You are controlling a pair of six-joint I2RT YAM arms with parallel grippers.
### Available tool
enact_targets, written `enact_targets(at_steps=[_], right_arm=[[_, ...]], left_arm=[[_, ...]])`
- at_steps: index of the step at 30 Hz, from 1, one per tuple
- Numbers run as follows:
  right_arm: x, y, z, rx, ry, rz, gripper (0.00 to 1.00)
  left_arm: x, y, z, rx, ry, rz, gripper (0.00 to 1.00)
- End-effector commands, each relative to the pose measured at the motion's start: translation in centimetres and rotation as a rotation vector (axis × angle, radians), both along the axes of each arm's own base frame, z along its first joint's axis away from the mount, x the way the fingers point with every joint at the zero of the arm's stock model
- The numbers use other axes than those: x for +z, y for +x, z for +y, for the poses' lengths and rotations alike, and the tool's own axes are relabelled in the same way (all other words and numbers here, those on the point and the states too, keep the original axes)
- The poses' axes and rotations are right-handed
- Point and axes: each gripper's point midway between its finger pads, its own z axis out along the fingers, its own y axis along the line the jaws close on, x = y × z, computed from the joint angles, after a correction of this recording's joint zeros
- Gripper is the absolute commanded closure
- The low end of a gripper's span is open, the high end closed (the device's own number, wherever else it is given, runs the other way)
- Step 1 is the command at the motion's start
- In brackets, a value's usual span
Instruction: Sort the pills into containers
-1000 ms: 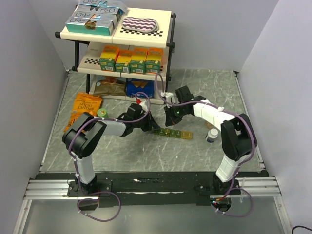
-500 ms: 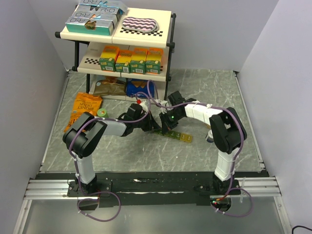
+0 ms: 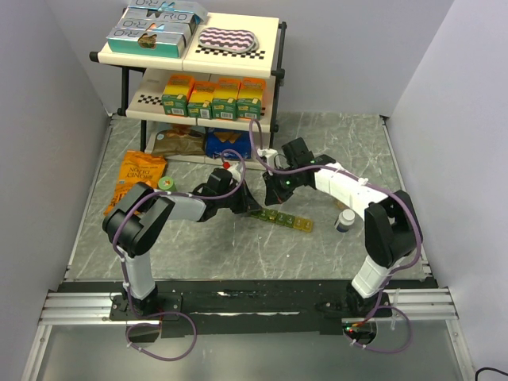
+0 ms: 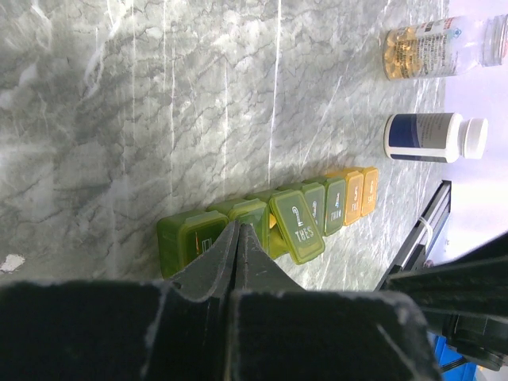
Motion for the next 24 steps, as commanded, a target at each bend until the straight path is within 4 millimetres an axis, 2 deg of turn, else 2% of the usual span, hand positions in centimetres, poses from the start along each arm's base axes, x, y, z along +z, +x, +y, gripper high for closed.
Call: enact_targets(at_steps=[1, 7, 11, 13, 15, 18, 22, 24], right_arm=[[-0.7, 0.3, -1.0, -0.02, -0.053, 0.0, 1.0], [-6.0, -1.2, -2.1, -0.045, -0.144, 0.13, 1.0], [-10.3, -2.9, -2.6, -0.046, -0.229, 0.259, 1.0], [-11.2, -3.0, -2.7, -0.051, -0.249, 0.285, 1.0], [-10.8, -2.5, -2.5, -0.052, -0.242, 0.272, 1.0], [-8.5, -1.6, -1.8, -0.041, -0.183, 0.208, 1.0], [-2.7, -0.5, -0.9, 0.002, -0.04, 0.098, 1.0], [-0.4, -0.7, -0.8, 0.057, 0.014, 0.054, 1.0]], left_arm=[[-4.0, -1.5, 1.6, 0.011, 0.114, 0.099, 0.99], [-4.0, -1.5, 1.6, 0.008, 0.116, 0.095, 0.99], [-4.2, -1.6, 1.5, 0.009, 0.112, 0.105, 0.99], [-4.2, -1.6, 1.6, 0.011, 0.111, 0.103, 0.99], [-4.2, -1.6, 1.6, 0.014, 0.111, 0.102, 0.99], [-4.1, -1.7, 1.5, 0.008, 0.107, 0.102, 0.99], [-3.8, -1.5, 1.4, 0.003, 0.106, 0.096, 0.99], [-3.4, -1.4, 1.4, 0.0, 0.107, 0.086, 0.99]])
